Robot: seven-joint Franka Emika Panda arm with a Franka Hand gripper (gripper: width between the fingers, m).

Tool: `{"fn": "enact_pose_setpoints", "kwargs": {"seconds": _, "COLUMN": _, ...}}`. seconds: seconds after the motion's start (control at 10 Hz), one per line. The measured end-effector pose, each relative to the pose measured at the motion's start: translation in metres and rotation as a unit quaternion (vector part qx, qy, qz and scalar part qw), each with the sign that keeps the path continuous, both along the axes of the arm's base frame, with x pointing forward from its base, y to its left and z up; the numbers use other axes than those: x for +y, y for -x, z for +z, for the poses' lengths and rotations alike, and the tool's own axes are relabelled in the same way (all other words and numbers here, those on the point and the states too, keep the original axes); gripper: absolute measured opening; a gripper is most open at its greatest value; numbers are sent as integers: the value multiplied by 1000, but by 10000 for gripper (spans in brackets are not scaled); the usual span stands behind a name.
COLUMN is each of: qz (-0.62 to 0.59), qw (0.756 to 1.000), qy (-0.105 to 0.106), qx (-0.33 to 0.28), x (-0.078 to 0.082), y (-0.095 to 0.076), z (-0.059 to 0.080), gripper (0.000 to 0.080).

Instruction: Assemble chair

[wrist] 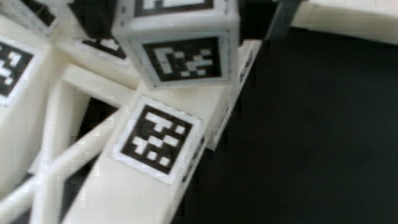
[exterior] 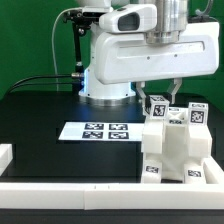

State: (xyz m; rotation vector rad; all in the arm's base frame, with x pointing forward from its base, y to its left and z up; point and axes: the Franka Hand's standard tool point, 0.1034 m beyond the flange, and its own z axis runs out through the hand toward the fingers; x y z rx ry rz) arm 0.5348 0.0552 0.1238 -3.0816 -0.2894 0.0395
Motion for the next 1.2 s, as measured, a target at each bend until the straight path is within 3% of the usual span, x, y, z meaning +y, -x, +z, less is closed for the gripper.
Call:
{"fn": "enact_pose_setpoints", "kwargs": {"seconds": 0.5, "qz": -217, "qw": 976, "qy": -1, "qx": -30, "x": -3, "y": -5, "z": -1, "gripper": 281}}
{"fn": "enact_pose_setpoints", "kwargs": {"seconds": 0.8, "qz": -355, "qw": 934, "qy": -8, "qx": -39, "x": 0, "y": -8, "z": 0, "gripper": 282}}
{"fn": "enact_pose_setpoints", "kwargs": {"seconds": 1.2, "qz": -535, "qw": 844, "qy": -34, "qx": -17, "x": -3, "y": -10, "z": -1, "gripper": 282}}
